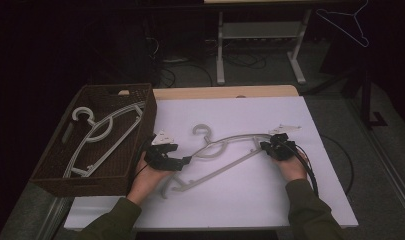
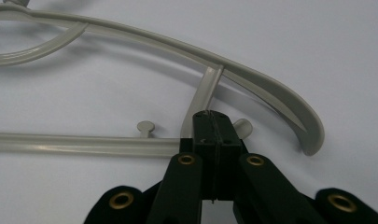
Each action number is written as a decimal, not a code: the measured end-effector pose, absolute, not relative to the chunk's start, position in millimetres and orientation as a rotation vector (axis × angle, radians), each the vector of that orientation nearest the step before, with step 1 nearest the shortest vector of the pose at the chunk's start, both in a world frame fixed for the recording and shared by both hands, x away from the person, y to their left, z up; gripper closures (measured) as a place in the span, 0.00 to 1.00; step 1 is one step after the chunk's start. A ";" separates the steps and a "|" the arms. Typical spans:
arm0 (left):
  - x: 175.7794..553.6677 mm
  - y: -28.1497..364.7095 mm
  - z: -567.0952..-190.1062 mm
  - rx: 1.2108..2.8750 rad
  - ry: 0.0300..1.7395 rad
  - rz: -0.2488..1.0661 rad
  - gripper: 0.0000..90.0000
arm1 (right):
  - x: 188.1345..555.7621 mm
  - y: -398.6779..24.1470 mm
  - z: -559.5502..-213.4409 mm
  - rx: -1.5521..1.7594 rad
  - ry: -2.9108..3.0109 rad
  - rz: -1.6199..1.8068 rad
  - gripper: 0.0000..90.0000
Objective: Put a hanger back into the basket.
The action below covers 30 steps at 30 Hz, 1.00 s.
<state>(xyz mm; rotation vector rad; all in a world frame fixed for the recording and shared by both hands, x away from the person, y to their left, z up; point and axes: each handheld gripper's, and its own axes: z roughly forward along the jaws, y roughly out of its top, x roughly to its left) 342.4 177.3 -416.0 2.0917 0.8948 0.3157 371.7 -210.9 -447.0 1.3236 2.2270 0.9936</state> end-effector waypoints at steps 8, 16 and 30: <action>351.1 166.6 -420.3 2.153 0.882 0.299 0.31 | 372.1 -210.4 -448.3 1.325 2.231 0.989 1.00; 363.5 151.9 -429.2 2.247 0.849 0.284 0.39 | 371.8 -210.0 -449.1 1.331 2.237 0.981 1.00; 370.8 136.9 -437.6 2.335 0.797 0.279 0.65 | 371.8 -209.8 -449.7 1.333 2.235 0.985 1.00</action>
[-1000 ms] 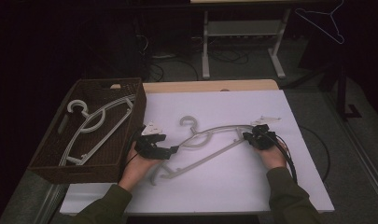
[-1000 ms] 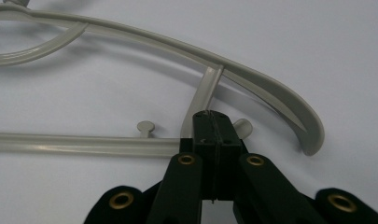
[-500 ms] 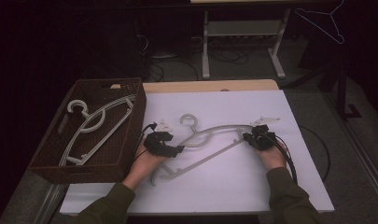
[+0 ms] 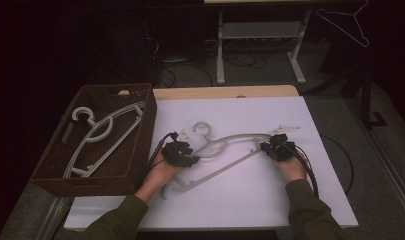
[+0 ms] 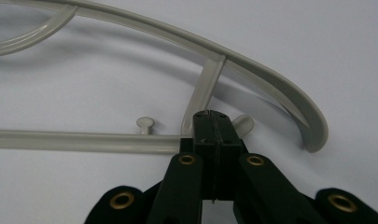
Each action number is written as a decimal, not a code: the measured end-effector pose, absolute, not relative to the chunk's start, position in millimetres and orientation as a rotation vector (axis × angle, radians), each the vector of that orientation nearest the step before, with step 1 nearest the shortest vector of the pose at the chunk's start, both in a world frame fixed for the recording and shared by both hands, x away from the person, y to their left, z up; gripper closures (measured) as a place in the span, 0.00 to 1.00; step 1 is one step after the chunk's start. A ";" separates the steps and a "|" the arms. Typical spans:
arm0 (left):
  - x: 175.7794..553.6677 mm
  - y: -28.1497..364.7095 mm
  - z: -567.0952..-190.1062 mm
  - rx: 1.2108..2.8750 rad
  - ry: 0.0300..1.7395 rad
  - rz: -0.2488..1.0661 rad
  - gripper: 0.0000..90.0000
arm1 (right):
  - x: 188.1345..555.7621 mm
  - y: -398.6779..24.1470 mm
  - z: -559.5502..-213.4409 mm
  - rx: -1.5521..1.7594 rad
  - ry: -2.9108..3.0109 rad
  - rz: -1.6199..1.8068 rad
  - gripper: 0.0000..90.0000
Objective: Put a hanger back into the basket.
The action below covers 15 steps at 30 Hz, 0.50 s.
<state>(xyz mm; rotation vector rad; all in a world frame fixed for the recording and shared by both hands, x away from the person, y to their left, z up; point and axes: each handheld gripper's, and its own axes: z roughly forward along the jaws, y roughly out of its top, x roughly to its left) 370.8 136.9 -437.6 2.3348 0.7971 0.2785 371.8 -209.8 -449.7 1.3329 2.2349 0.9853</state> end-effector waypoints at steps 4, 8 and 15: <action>370.3 134.3 -438.8 2.345 0.793 0.280 0.75 | 371.9 -209.9 -449.9 1.332 2.235 0.987 1.00; 369.4 132.6 -439.2 2.352 0.785 0.283 0.85 | 371.9 -209.8 -449.8 1.333 2.235 0.986 1.00; 369.0 133.4 -437.1 2.335 0.803 0.305 0.90 | 371.7 -210.2 -449.4 1.324 2.237 0.984 1.00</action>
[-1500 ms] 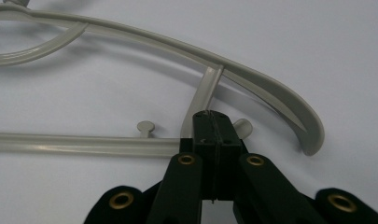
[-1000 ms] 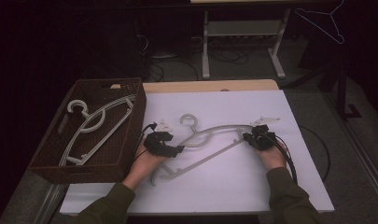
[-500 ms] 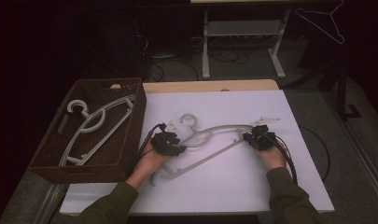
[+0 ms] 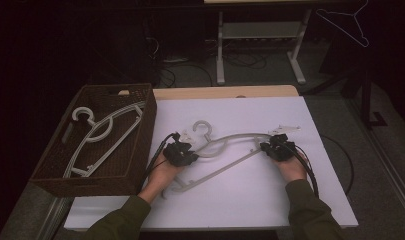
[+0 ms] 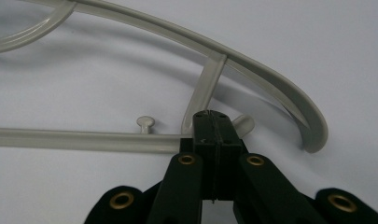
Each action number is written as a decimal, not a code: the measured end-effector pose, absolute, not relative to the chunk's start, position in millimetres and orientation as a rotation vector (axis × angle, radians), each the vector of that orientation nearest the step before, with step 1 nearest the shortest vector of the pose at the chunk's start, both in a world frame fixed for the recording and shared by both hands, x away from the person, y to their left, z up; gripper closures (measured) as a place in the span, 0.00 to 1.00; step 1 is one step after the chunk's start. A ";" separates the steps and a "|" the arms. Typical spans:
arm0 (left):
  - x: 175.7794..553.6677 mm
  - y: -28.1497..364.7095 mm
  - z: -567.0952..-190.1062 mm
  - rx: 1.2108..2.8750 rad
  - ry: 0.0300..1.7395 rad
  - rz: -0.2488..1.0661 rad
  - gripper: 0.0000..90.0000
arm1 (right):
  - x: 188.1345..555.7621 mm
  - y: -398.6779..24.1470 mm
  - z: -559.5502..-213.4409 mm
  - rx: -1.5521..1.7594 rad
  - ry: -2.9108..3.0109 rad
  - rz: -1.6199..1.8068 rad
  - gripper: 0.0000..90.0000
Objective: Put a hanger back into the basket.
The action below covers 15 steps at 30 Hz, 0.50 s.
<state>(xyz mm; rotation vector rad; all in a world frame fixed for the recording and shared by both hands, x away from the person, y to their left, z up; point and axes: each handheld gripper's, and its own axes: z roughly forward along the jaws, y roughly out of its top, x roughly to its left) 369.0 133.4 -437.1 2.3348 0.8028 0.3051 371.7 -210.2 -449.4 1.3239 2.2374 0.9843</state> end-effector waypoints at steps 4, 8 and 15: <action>368.4 134.1 -434.9 2.326 0.814 0.308 0.91 | 371.0 -210.7 -447.8 1.318 2.237 0.994 0.98; 368.1 136.0 -432.3 2.317 0.822 0.305 0.91 | 368.6 -211.8 -442.3 1.298 2.227 1.043 0.88; 365.8 136.6 -425.0 2.293 0.830 0.306 0.91 | 358.2 -217.1 -428.2 1.286 2.212 1.139 0.50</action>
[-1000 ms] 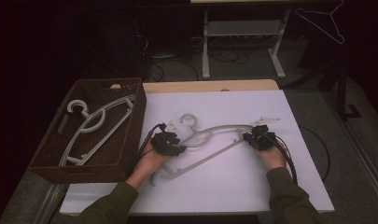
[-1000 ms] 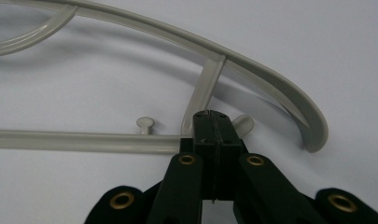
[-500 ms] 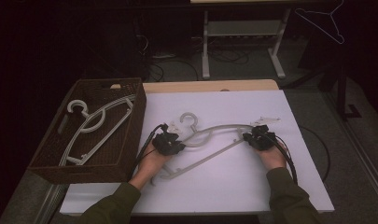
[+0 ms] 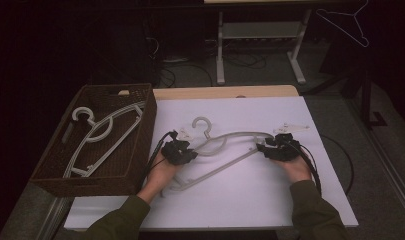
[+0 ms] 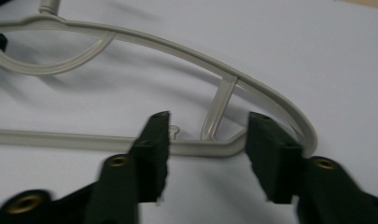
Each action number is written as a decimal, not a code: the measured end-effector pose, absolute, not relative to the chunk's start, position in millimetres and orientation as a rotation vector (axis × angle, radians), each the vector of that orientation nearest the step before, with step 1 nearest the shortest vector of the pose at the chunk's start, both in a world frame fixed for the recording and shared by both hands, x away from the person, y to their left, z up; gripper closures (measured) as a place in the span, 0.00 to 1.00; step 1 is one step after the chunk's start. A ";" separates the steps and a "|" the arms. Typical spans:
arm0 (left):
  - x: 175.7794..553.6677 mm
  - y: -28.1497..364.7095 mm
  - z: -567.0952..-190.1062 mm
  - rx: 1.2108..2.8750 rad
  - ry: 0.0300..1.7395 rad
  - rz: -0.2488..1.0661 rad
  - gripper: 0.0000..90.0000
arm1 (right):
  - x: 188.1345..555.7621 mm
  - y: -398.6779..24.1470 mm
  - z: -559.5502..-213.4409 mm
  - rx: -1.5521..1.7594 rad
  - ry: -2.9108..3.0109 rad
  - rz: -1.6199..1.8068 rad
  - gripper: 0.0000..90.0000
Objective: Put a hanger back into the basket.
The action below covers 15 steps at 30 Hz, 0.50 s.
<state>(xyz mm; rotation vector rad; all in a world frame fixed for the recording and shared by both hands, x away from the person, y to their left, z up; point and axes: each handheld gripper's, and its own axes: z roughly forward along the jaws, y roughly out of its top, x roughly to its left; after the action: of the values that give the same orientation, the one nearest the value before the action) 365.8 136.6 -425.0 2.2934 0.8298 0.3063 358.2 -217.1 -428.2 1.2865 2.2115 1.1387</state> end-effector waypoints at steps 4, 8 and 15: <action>365.1 137.1 -419.6 2.292 0.814 0.304 0.91 | 346.3 -222.4 -419.0 1.250 2.199 1.196 0.26; 362.4 137.8 -411.7 2.279 0.819 0.303 0.91 | 334.0 -223.9 -410.7 1.231 2.166 1.245 0.16; 363.5 139.3 -393.2 2.271 0.809 0.312 0.91 | 315.5 -221.2 -404.4 1.185 2.157 1.269 0.15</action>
<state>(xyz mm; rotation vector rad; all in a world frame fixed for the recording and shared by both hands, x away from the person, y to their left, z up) 363.5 139.3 -393.2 2.2707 0.8086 0.3125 315.5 -221.2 -404.4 1.1849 2.1566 1.2688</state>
